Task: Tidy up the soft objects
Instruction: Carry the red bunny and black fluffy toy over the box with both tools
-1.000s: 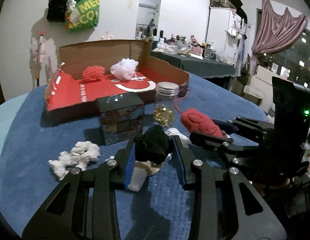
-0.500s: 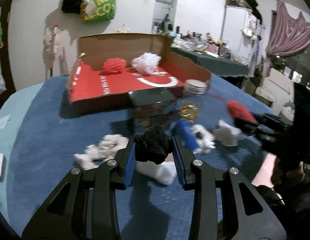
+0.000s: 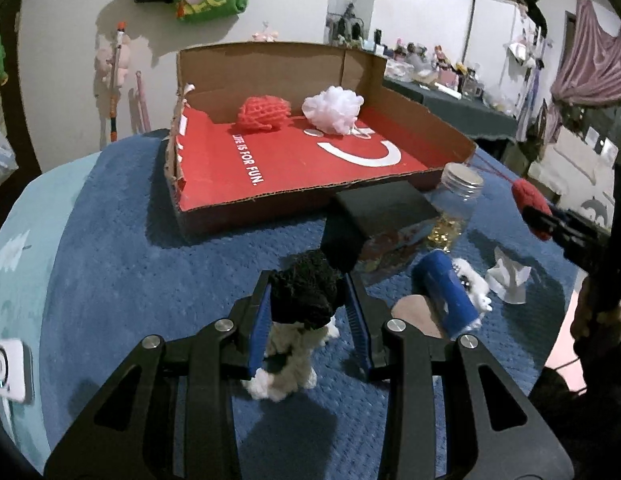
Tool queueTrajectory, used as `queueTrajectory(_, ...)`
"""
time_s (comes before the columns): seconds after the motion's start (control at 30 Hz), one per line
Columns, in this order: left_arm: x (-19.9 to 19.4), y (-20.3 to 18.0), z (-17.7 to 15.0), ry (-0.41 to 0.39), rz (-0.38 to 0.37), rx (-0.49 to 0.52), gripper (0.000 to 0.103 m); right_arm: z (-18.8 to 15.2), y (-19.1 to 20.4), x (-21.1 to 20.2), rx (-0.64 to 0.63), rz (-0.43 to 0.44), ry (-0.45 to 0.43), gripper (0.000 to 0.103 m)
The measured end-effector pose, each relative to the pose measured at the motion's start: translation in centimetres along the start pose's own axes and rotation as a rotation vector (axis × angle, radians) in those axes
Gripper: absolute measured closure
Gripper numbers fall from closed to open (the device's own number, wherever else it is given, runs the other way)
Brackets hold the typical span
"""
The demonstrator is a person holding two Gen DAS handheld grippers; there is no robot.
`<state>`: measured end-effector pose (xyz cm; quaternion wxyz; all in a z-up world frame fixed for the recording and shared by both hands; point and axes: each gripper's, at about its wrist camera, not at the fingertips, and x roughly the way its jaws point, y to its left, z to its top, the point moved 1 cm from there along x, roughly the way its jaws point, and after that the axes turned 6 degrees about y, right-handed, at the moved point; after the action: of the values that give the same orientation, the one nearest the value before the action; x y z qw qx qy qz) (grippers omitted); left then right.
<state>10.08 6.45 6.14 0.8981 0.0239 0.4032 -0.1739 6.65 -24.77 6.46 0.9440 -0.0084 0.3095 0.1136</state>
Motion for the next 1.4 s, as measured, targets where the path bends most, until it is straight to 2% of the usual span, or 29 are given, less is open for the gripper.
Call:
queueTrajectory(0.47,2.6,1.7,2.9,0.069,0.0,0.059,0.07,3.0,0.6,3.6,-0.057,0.013,0.053,0.062)
queueTrajectory(0.77,3.1,1.9,4.8,0.075,-0.007,0.098,0.07,5.2,1.2,5.3,-0.095,0.042,0.058,0.062)
queueTrajectory(1.13,4.5,1.2,8.4,0.077,-0.045,0.163,0.07,8.8,1.9,8.5,-0.135,0.159,0.109,0.062)
queueTrajectory(1.4,7.4,-0.2,11.2,0.125,-0.1,0.214,0.07,11.5,3.1,12.6,-0.178,0.268,0.213,0.062)
